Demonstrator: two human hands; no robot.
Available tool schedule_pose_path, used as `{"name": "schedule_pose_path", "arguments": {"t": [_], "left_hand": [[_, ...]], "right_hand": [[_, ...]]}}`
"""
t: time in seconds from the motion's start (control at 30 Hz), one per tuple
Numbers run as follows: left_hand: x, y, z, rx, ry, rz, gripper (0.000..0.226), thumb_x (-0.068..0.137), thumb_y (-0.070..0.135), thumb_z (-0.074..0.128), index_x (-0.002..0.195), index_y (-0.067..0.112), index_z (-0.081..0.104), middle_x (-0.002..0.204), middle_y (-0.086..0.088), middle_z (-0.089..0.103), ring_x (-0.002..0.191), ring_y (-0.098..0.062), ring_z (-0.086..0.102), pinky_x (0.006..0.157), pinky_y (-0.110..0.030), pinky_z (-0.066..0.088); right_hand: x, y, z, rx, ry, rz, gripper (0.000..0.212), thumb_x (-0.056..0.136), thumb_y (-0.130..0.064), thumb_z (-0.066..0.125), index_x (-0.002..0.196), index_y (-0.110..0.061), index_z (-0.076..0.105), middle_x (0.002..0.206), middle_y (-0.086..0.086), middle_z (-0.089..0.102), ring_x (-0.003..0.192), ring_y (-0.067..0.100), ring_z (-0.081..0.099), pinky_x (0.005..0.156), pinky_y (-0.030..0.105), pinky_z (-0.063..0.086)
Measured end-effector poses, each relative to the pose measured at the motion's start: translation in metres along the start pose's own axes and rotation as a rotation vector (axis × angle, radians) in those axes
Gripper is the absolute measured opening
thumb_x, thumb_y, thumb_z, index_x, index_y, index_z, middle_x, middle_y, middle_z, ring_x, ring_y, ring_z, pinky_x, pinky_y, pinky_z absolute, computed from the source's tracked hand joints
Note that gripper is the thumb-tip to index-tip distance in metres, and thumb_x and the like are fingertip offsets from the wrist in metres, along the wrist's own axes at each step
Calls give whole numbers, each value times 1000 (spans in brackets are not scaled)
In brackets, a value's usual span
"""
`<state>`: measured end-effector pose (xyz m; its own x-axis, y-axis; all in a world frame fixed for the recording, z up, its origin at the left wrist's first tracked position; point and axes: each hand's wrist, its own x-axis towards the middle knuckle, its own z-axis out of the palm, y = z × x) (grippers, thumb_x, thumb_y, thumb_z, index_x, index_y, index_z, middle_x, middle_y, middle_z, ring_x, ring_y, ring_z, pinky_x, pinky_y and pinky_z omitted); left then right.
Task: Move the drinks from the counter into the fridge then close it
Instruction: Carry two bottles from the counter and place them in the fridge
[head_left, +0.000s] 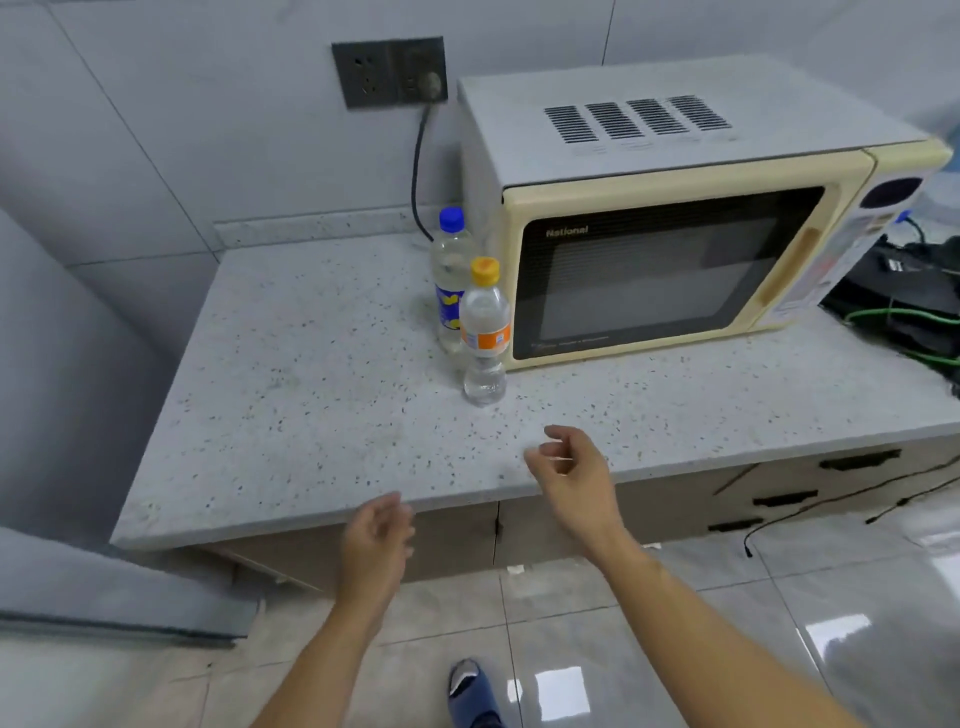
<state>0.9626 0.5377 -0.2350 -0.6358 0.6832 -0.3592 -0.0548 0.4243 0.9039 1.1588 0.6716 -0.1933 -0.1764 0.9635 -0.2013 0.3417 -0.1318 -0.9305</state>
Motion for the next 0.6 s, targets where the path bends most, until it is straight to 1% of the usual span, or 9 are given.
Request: {"name": "schedule_pose_path", "arguments": {"t": [0.07, 0.13, 0.2, 0.23, 0.3, 0.33, 0.43, 0.53, 0.6], "left_hand": [[27, 38, 13, -52, 25, 65, 18, 94, 29, 65, 106, 41, 61, 105, 9, 69, 90, -7, 69, 65, -19, 57], [54, 74, 26, -120, 51, 105, 19, 94, 29, 65, 110, 37, 60, 106, 6, 69, 90, -9, 70, 66, -20, 57], [76, 101, 38, -194, 80, 99, 25, 93, 28, 65, 116, 33, 57, 109, 5, 67, 93, -10, 69, 70, -21, 57], [86, 112, 44, -218, 87, 88, 30, 93, 27, 65, 121, 32, 56, 113, 4, 66, 97, -10, 67, 74, -23, 58], [107, 132, 53, -238, 72, 85, 42, 90, 27, 68, 129, 31, 53, 120, 3, 64, 103, -11, 65, 83, -28, 57], [118, 142, 58, -232, 60, 88, 47, 88, 27, 69, 132, 31, 51, 123, 4, 63, 106, -11, 64, 87, -31, 57], [150, 167, 69, -141, 33, 116, 63, 84, 31, 74, 139, 33, 44, 132, 7, 57, 114, -12, 59, 96, -36, 52], [175, 188, 77, -35, -37, 166, 79, 76, 36, 81, 142, 38, 39, 130, 12, 51, 114, -11, 54, 89, -31, 47], [189, 195, 83, -4, -100, 212, 82, 75, 30, 83, 143, 38, 37, 126, 13, 48, 113, -10, 52, 85, -26, 47]], "right_hand": [[24, -25, 11, -31, 48, -62, 47, 85, -46, 72, 125, -37, 50, 109, -18, 57, 94, 1, 60, 69, 13, 47], [44, -45, 22, -38, 103, -129, 58, 82, -50, 74, 131, -36, 47, 116, -18, 53, 100, -2, 56, 74, 14, 46], [58, -59, 33, -4, 120, -184, 65, 80, -50, 76, 134, -37, 44, 122, -20, 50, 106, -5, 53, 80, 17, 49], [63, -64, 38, 13, 121, -212, 65, 78, -49, 78, 133, -39, 44, 121, -27, 49, 108, -6, 52, 82, 17, 49], [72, -72, 45, 33, 130, -273, 65, 74, -48, 80, 127, -46, 42, 115, -39, 46, 109, -10, 51, 83, 11, 46], [78, -75, 48, 41, 134, -293, 66, 72, -47, 81, 126, -45, 43, 115, -38, 48, 109, -10, 51, 83, 8, 44], [94, -83, 57, 42, 113, -273, 74, 69, -42, 87, 130, -34, 47, 119, -18, 55, 108, -2, 53, 82, 5, 41], [103, -84, 64, 27, 147, -229, 74, 65, -43, 89, 124, -33, 48, 116, -13, 57, 103, 1, 54, 79, 7, 42], [107, -83, 67, 9, 177, -220, 69, 65, -48, 88, 120, -34, 49, 111, -14, 58, 100, 1, 55, 77, 10, 43]]}}
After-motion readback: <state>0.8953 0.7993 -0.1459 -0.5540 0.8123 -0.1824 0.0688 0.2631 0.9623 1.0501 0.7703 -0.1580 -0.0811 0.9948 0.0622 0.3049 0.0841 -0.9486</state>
